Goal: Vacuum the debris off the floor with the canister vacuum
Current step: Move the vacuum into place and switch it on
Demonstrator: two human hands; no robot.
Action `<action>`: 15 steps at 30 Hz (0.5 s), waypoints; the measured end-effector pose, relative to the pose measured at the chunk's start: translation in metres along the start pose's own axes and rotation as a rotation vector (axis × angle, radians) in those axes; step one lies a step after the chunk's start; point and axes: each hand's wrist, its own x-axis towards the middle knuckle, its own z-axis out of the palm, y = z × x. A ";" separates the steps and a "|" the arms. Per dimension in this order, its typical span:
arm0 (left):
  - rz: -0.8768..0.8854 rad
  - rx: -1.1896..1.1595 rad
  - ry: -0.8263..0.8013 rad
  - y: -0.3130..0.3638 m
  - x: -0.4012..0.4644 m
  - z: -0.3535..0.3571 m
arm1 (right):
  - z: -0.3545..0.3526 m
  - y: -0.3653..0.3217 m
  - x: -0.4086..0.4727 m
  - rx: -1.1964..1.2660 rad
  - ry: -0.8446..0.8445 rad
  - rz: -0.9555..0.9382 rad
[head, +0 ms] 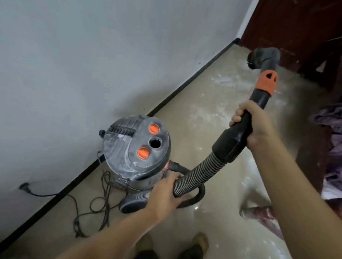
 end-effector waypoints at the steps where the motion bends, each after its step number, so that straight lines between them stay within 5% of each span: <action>1: 0.058 0.031 -0.135 0.001 0.000 -0.007 | 0.000 0.005 -0.005 -0.031 -0.051 0.023; 4: 0.062 -0.054 -0.489 0.009 0.000 -0.012 | 0.000 0.011 -0.019 -0.142 -0.239 0.038; 6: -0.011 -0.151 -0.584 0.022 0.004 -0.008 | 0.003 0.008 -0.025 -0.217 -0.327 0.024; 9: -0.042 -0.256 -0.445 0.047 0.006 0.006 | 0.014 -0.001 -0.033 -0.277 -0.294 -0.046; 15: -0.140 -0.438 -0.112 0.082 -0.006 0.051 | 0.014 -0.010 -0.040 -0.318 0.104 -0.269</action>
